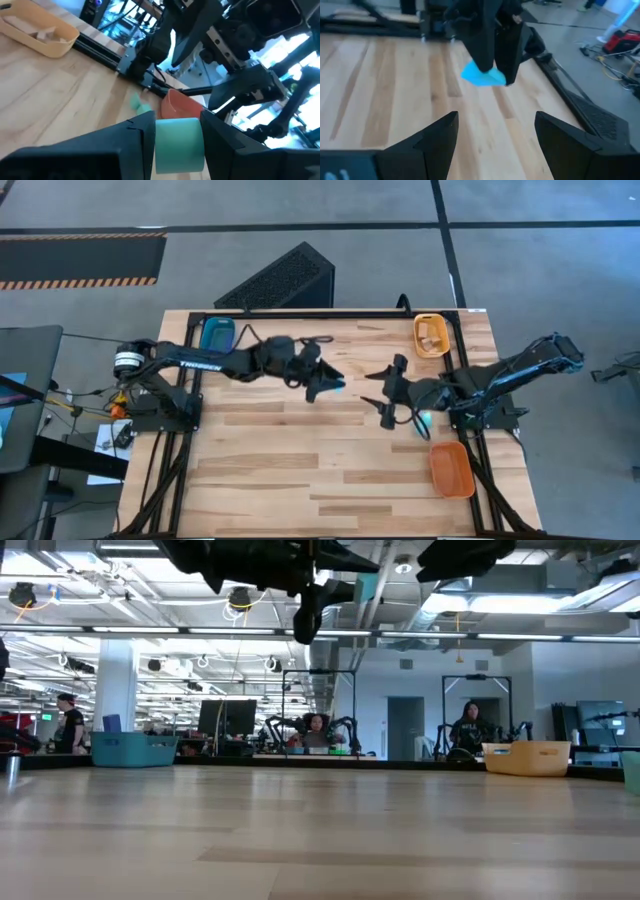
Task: Sort & place blocks by color
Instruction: Put the bottom left light blue block into the orange bin
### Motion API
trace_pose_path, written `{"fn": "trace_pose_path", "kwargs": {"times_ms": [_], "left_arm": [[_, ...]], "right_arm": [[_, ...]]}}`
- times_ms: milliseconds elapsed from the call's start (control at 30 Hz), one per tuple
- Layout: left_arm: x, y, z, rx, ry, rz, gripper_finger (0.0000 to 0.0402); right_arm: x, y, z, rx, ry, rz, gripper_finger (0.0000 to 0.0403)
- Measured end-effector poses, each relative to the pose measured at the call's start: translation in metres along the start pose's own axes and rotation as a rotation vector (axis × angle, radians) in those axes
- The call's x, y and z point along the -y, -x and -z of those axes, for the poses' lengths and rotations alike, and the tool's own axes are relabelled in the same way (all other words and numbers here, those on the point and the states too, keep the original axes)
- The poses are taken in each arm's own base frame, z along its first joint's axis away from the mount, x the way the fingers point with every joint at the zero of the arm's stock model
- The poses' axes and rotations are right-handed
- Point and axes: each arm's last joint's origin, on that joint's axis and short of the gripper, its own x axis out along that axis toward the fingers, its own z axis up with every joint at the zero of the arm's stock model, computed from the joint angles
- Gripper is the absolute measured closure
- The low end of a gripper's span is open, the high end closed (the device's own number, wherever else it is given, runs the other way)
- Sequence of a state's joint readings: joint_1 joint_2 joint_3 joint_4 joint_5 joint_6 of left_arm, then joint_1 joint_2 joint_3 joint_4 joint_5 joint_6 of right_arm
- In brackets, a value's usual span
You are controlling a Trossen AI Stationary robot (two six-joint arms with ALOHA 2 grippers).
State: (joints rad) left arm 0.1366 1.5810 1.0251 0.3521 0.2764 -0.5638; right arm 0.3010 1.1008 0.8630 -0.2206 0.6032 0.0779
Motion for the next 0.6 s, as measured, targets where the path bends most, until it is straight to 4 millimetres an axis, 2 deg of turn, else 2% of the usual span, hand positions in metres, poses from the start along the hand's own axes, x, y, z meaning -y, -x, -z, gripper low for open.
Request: {"fn": "trace_pose_path", "kwargs": {"times_ms": [167,300,467,600], "left_arm": [[-0.015,0.007,-0.021,0.005,0.012,0.024,0.0298],[-0.036,0.013,-0.032,0.037,0.08,-0.008,0.0298],[-0.067,0.009,-0.03,-0.01,0.115,0.018,0.0298],[-0.081,0.002,-0.028,-0.007,0.179,0.08,0.0298]], "right_arm": [[0.015,0.006,-0.008,-0.04,0.035,0.057,0.0117],[0.035,0.011,-0.011,-0.105,-0.031,0.156,0.0117],[0.05,0.002,-0.003,-0.132,-0.188,0.237,0.0117],[0.048,-0.009,0.008,-0.179,-0.246,0.262,0.0117]]}}
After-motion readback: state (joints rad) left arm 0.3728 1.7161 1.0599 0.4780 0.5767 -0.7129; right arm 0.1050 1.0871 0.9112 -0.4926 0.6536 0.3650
